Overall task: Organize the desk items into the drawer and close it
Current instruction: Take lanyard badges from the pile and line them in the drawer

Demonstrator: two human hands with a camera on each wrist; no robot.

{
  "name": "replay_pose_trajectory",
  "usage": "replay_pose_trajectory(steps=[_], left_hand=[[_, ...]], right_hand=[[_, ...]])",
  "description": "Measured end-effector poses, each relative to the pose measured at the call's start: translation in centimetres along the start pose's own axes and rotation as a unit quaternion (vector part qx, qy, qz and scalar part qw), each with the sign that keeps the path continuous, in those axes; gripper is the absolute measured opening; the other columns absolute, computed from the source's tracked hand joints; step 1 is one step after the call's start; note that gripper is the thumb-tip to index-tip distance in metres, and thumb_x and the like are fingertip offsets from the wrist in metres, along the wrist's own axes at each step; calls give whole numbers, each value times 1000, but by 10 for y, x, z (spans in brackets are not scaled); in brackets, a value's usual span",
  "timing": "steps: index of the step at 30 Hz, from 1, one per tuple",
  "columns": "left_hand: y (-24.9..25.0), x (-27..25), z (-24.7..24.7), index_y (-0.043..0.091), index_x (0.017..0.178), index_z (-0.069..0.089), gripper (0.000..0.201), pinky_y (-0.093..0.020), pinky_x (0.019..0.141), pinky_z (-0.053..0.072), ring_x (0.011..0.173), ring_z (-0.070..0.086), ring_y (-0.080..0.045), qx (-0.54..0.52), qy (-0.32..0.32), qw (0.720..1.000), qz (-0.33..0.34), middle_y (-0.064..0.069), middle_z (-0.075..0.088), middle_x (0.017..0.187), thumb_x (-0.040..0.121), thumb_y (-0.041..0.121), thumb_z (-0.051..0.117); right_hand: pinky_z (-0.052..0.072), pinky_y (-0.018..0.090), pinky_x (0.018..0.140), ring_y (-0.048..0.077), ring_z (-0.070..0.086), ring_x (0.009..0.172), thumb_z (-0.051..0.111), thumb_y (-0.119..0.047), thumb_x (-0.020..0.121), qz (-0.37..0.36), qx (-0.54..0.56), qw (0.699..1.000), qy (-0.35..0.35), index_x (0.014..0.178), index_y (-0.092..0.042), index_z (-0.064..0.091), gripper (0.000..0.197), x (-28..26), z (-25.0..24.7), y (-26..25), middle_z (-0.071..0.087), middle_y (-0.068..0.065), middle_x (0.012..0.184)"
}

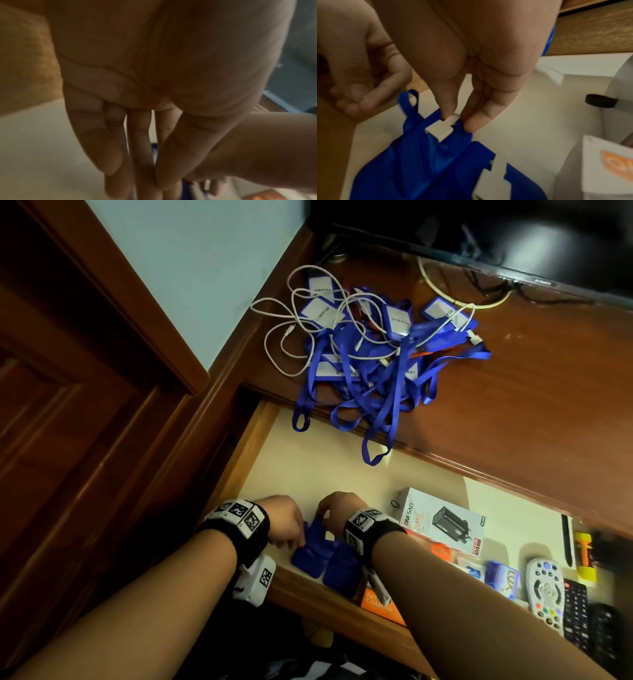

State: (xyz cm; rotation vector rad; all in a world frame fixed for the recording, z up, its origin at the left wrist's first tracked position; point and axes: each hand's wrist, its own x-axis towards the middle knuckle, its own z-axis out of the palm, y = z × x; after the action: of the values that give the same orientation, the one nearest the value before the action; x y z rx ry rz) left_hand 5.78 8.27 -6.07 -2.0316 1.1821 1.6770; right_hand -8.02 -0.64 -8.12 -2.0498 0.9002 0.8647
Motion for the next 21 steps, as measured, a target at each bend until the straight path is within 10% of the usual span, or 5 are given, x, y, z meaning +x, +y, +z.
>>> replay_pose_trajectory(steps=[10,15,21], left_hand=[[-1,18,9,14,77,67,22,-28,68,52,70,62,-20,121,94,986,-63,-4,67,77,91,29,74],[-1,24,-1,16,108,59,27,-34,83,55,98,65,-26,106,174,978,-52,-8,68,115,91,34,71],[-1,25,5,25,126,64,32,-30,98,53,118,65,-19,96,117,988,43,0,68,132,96,36,68]], right_hand=[[49,33,105,24,56,130,66,-8,95,-13,14,1000,16,146,-22,53,55,-1,3,-3,58,3,144],[54,30,87,19,68,103,60,-24,98,-39,86,982,161,120,-24,70,24,-41,-49,9,70,-2,116],[51,26,75,15,68,77,65,-27,93,-74,127,910,388,94,-24,74,10,-103,-142,38,75,-4,82]])
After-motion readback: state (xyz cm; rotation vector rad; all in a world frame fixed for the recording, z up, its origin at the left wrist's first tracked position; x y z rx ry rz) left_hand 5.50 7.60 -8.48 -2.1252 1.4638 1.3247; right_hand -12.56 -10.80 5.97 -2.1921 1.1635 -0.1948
